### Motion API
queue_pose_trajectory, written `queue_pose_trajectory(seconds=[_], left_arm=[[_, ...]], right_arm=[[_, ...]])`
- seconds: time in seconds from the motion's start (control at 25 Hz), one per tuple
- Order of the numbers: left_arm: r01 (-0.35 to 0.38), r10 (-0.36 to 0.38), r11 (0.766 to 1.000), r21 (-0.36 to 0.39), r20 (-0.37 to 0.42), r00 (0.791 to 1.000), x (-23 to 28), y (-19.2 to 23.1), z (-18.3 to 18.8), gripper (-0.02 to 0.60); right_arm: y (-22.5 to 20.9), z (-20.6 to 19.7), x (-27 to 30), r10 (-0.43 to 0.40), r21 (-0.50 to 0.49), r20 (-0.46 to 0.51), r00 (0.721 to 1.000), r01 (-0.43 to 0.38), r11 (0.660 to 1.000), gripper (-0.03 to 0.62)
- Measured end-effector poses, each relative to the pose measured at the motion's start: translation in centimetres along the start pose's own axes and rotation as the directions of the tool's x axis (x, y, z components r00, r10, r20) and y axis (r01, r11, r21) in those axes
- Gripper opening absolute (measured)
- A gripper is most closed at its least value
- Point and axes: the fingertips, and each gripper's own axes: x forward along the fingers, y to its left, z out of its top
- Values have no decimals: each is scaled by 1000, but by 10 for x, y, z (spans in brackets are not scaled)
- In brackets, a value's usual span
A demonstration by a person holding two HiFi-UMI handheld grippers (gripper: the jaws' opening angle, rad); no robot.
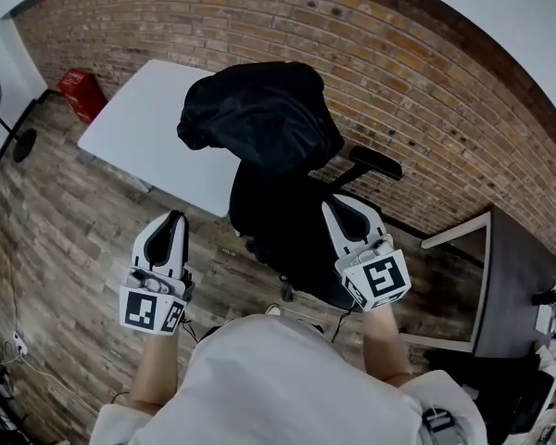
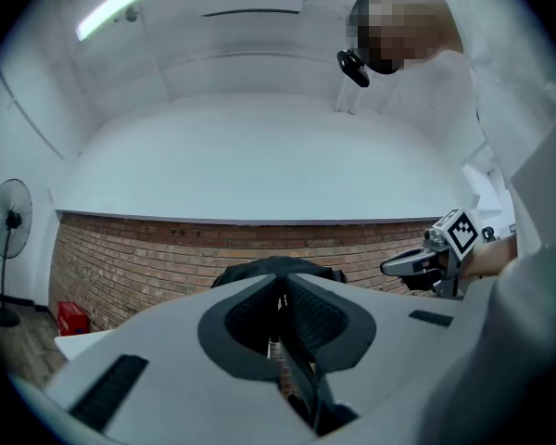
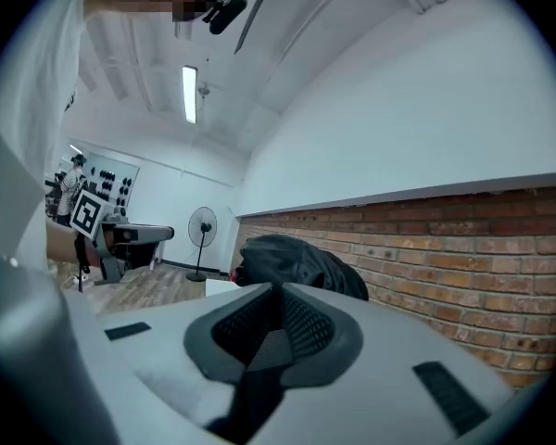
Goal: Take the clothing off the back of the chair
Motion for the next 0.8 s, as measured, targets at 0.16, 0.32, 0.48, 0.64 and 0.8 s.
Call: queue_pose_trajectory(seconds=[0.16,0.32,0.48,0.64,0.8], left_arm=[[-20,20,1000,8,-6,1000,-1,3,2,48],[-37,37,999,7,-20,999,-5,8,-1,48],[-52,52,999,-2,-31,998,-9,11,-5,48],[-58,57,998,-12,-40,998,-12,11,-8,48],[-72,70,997,-27,-56,996,-19,13,-16,48]], right_arm=[[-10,14,16,56,-12,25,998,-56,998,23],[-14,33,36,106,-114,39,994,-101,988,169],[-8,18,65,117,-176,-64,991,-126,976,303],[2,-4,81,51,-261,-125,991,-82,962,381],[-1,-11,97,-47,-415,-155,987,-22,909,433]])
